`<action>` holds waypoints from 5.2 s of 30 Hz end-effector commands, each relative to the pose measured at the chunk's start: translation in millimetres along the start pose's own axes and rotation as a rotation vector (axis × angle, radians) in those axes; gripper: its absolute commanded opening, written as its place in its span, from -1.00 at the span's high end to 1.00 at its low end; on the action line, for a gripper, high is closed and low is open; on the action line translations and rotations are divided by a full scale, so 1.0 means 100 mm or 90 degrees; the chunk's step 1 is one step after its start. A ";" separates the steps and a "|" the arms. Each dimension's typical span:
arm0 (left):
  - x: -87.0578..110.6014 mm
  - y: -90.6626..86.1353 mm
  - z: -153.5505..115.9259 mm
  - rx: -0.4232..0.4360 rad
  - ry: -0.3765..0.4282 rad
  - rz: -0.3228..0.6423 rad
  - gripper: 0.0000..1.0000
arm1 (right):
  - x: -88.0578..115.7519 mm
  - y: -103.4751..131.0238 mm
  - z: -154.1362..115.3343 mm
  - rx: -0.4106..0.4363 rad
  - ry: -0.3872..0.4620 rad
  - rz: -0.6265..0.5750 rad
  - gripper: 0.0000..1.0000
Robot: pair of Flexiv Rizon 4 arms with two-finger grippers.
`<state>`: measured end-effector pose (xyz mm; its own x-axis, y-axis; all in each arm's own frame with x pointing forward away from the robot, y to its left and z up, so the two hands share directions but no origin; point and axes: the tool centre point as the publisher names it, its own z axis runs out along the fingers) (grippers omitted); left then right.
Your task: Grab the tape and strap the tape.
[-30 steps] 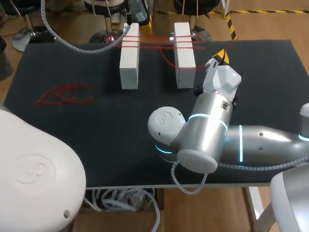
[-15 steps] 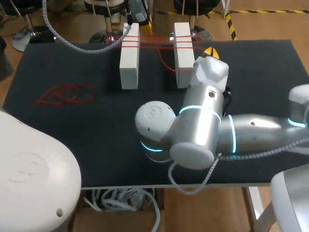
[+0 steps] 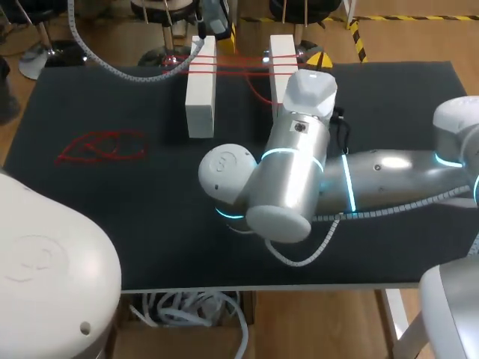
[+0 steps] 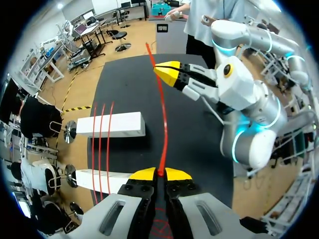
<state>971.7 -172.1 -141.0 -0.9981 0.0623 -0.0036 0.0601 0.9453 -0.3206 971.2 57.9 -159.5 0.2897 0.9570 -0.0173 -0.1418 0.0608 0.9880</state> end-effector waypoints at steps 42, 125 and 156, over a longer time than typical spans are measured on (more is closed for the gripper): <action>0.00 -0.01 -0.01 -0.003 0.000 -0.001 1.00 | 0.04 0.29 -0.39 0.051 0.069 -0.118 1.00; 0.00 -0.01 -0.01 -0.003 0.000 -0.001 1.00 | 0.64 0.58 -0.52 0.045 0.108 -0.818 1.00; 0.00 -0.01 -0.01 -0.003 0.000 -0.001 1.00 | 0.87 0.58 -0.43 0.017 0.108 -1.002 1.00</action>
<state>971.7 -172.4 -141.0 -0.9980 0.0629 -0.0037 0.0608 0.9455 -0.3198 946.6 154.0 -111.6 0.0242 -0.0342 -0.9991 0.1996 0.9795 -0.0287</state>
